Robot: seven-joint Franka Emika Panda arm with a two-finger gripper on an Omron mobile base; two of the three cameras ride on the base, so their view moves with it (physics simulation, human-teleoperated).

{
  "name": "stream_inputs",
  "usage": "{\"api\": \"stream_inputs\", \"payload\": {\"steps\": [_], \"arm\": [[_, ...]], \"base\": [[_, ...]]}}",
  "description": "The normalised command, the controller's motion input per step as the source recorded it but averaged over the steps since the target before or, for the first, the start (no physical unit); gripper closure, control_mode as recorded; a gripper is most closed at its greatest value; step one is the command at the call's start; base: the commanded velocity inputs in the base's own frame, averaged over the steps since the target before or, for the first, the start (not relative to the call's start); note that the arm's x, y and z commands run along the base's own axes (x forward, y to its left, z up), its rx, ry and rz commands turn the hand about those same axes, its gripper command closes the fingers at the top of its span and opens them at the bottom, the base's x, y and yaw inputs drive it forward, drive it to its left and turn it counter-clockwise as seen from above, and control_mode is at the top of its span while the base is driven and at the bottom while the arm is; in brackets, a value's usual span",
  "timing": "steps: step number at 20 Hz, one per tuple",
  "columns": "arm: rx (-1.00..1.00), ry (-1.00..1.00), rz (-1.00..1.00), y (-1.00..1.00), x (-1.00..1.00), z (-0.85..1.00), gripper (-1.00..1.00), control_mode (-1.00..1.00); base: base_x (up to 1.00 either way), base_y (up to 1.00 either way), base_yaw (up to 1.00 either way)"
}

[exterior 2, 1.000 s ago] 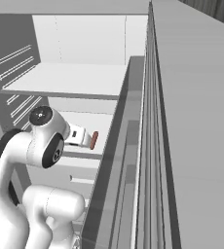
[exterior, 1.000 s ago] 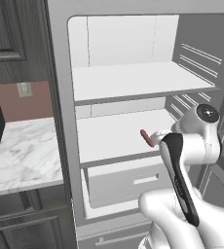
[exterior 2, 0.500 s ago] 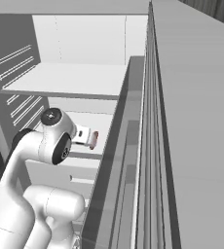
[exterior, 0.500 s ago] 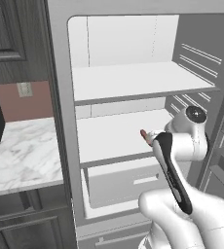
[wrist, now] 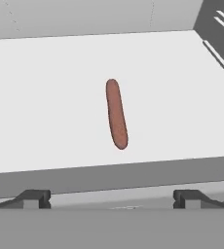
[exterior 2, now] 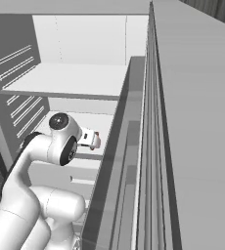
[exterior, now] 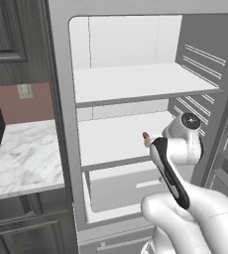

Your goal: Retrieve the sausage and cheese from the fridge and place them on the cutting board on the counter.

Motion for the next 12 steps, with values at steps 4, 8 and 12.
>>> {"api": "stream_inputs", "payload": {"steps": [4, 8, 12], "arm": [[0.01, 0.01, 0.00, -0.07, 0.31, -0.17, -1.00, -1.00], [0.04, 0.05, 0.00, -0.02, 0.29, -0.08, -1.00, -1.00], [0.02, 0.06, 0.00, 0.00, 0.33, -0.13, -1.00, -1.00]], "base": [[0.00, 0.00, 0.00], [0.00, 0.00, 0.00], [0.00, 0.00, 0.00]]}}
